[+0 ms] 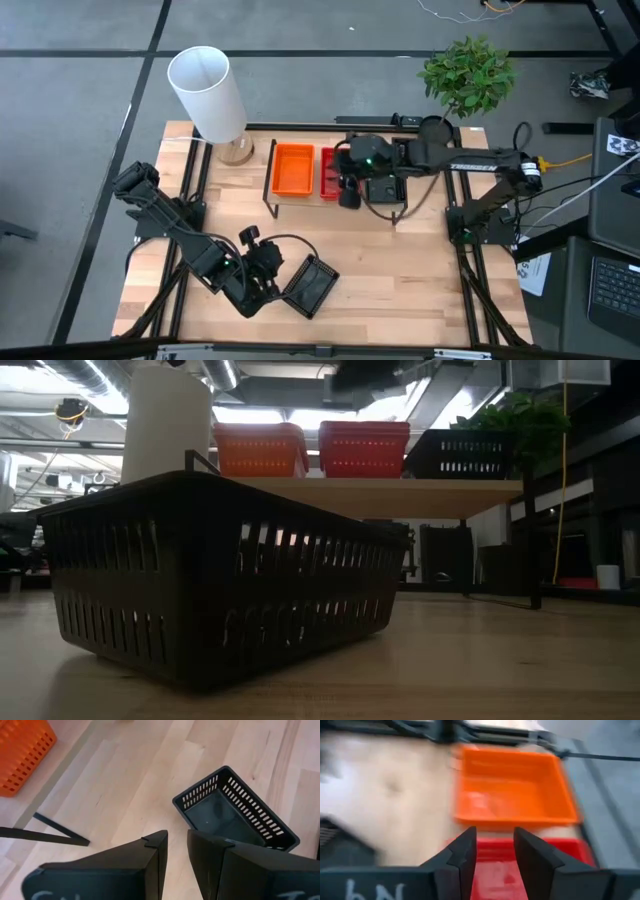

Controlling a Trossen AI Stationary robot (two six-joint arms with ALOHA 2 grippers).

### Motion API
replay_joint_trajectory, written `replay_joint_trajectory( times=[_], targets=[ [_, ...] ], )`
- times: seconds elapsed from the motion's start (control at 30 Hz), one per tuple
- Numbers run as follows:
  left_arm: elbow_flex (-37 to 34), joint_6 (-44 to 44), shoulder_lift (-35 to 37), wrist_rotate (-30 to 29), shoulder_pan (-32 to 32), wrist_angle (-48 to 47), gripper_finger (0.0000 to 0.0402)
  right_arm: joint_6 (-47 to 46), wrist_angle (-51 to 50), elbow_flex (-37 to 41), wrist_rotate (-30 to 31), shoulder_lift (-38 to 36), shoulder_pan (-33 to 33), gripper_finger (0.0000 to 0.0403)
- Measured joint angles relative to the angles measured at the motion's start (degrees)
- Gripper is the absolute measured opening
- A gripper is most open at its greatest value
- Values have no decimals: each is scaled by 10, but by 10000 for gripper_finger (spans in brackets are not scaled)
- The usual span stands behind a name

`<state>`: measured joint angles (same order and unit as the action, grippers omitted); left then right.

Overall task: Stack baskets on shelf by color
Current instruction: Stack the black bin on the top of the other black bins on the shelf

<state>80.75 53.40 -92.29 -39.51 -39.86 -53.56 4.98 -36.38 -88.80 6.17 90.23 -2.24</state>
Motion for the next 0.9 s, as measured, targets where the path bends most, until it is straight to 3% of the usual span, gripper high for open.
replay_joint_trajectory(
  times=[0.1, 0.2, 0.33, 0.5, 0.67, 0.73, 0.9],
  targets=[
    [0, -1, 0, 0, -1, -2, 66, -43, -56, -42, -35, -1, 50, 129],
    [0, -4, 0, 18, -3, -7, 66, -87, -141, -69, -32, -1, 112, 129],
    [0, -15, -18, 146, 1, -14, 66, -215, -271, -74, 24, -11, 197, 129],
    [0, -4, -114, 256, 4, -33, 66, -398, -379, -51, 72, -16, 309, 129],
    [-1, 33, -212, 272, 7, -17, 66, -517, -399, -19, 111, -16, 409, 129],
    [-1, 30, -233, 272, 21, 35, 66, -553, -398, -10, 124, -16, 440, 129],
    [-1, -63, -248, 228, 88, 274, 66, -622, -397, 7, 147, -16, 490, 129]
  ],
)
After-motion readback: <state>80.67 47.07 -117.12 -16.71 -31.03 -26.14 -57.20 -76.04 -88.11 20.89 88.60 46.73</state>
